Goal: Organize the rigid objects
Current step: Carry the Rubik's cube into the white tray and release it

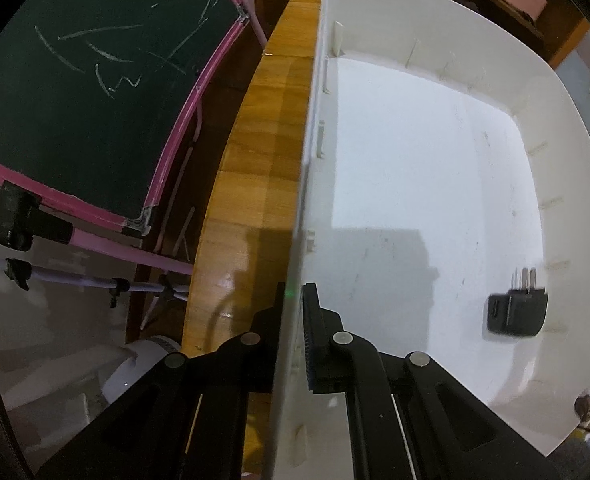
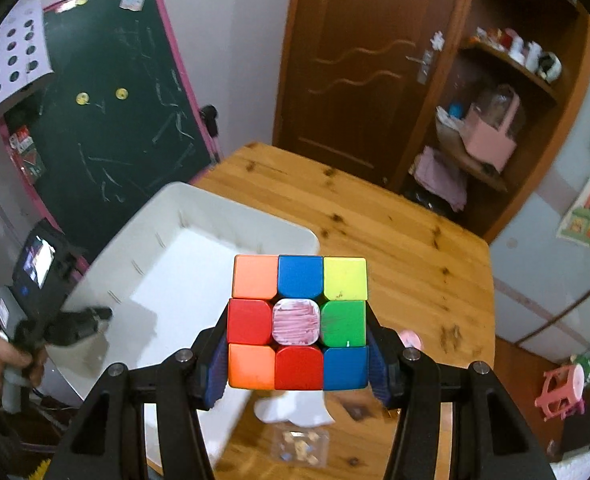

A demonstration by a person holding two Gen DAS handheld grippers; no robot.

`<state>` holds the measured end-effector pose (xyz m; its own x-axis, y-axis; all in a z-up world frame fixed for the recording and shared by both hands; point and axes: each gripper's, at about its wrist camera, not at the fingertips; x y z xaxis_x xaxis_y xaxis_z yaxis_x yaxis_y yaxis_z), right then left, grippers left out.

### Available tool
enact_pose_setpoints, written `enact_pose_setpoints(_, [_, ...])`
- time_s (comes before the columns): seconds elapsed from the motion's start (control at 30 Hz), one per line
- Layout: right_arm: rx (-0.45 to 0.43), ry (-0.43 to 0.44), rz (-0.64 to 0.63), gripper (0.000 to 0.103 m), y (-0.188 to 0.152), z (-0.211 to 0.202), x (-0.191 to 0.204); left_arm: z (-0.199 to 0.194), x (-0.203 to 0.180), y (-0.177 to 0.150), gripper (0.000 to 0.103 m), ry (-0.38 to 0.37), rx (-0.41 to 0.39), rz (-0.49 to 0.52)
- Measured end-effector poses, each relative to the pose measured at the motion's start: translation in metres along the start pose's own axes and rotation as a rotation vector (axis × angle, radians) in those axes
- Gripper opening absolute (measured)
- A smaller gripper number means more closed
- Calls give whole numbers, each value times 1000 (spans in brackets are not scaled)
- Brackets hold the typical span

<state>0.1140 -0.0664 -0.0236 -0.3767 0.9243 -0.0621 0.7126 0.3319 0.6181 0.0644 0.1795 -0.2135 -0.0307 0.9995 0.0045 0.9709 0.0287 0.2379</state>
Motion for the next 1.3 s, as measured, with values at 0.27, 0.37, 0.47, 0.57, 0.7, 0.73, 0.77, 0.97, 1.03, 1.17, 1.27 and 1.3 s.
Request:
enact_pose_setpoints(0.27, [9,33,-25,56,22,34,35,2,2,-7,6,-9,3,-9])
enact_pose_setpoints(0.37, [25,30,-38,56,25,51,47,1,2,-6,6,-1,-3,-1])
enact_pose_setpoints(0.47, [52,31,-52,56,25,71,58,1,5,-7,6,-14,-16,-15])
enact_pose_setpoints(0.57, [81,30,-61,56,23,89,67,1,7,-8,6,-26,-23,-28])
enact_pose_setpoints(0.7, [133,25,-75,56,19,116,78,2,7,-8,6,-27,-25,-30])
enact_pose_setpoints(0.73, [147,20,-77,56,18,125,80,3,7,-8,6,-26,-25,-29])
enact_pose_setpoints(0.77, [158,15,-82,56,17,132,83,3,7,-8,6,-25,-25,-29])
enact_pose_setpoints(0.97, [225,-8,-71,56,11,164,84,2,8,-9,6,-28,-29,-33])
enact_pose_setpoints(1.03, [246,-17,-63,56,10,174,81,3,7,-10,6,-28,-29,-34])
enact_pose_setpoints(1.17, [280,-29,-62,56,8,189,77,3,7,-9,6,-27,-29,-34])
enact_pose_setpoints(1.27, [323,-18,-66,56,5,196,77,3,7,-9,6,-25,-28,-32])
enact_pose_setpoints(1.3, [332,-1,-61,57,5,197,77,3,7,-9,6,-26,-28,-33])
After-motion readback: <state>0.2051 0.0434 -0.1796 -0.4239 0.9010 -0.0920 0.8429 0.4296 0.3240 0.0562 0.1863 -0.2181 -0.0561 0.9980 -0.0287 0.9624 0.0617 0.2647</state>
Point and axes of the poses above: each gripper's, at about its wrist camera, not at the fingertips, and z roughly the way its jaws point, x to its left, y to its top, and after that the axes turned 8 degrees about z, right-handed
